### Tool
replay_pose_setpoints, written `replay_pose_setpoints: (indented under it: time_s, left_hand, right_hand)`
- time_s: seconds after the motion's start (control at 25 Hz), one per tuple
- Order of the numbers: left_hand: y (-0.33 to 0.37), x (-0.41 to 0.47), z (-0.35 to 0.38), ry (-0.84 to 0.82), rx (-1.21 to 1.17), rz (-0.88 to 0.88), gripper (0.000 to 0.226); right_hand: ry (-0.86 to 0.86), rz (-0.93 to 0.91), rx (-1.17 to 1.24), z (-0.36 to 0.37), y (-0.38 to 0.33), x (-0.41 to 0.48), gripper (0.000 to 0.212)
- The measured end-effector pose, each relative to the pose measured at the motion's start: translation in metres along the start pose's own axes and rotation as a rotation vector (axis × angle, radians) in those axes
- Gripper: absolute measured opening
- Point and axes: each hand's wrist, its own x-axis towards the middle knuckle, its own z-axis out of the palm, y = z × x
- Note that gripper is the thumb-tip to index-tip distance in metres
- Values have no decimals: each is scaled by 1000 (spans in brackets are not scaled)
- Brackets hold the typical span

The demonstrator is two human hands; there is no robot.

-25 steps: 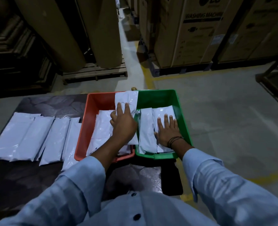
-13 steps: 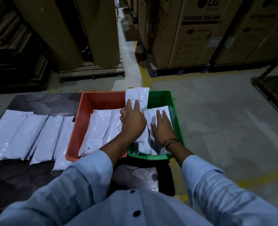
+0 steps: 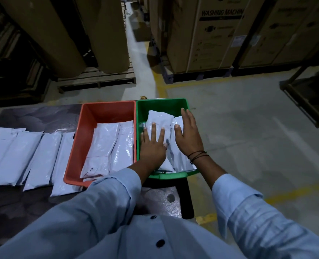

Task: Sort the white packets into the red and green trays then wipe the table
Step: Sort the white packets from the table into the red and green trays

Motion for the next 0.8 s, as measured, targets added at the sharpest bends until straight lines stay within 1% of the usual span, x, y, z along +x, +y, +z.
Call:
replay_pose_setpoints:
  time_s: [0.08, 0.16, 0.32, 0.4, 0.48, 0.6, 0.72, 0.8]
  left_hand:
    - [9, -2, -5, 49, 41, -55, 67]
    - [11, 1, -5, 66, 136, -71, 72]
    - [3, 4, -4, -7, 190, -73, 74]
    - [3, 3, -10, -10, 249, -48, 73]
    - [5, 3, -23, 65, 298, -5, 70]
    - [-3, -2, -51, 195, 241, 4, 63]
    - [-33, -11, -72, 291, 218, -23, 59]
    - [-63, -20, -83, 339, 188, -71, 58]
  right_hand:
    - [-11, 9, -7, 2, 6, -4, 57]
    - [-38, 8, -32, 4, 11, -6, 57]
    - [-73, -5, -49, 9, 10, -9, 55]
    - [-92, -21, -69, 11, 7, -8, 54]
    - [-100, -35, -91, 12, 2, -5, 53]
    - [-87, -57, -110, 13, -9, 3, 55]
    - [-94, -72, -77, 20, -27, 13, 54]
    - [-100, -95, -42, 34, -44, 19, 54]
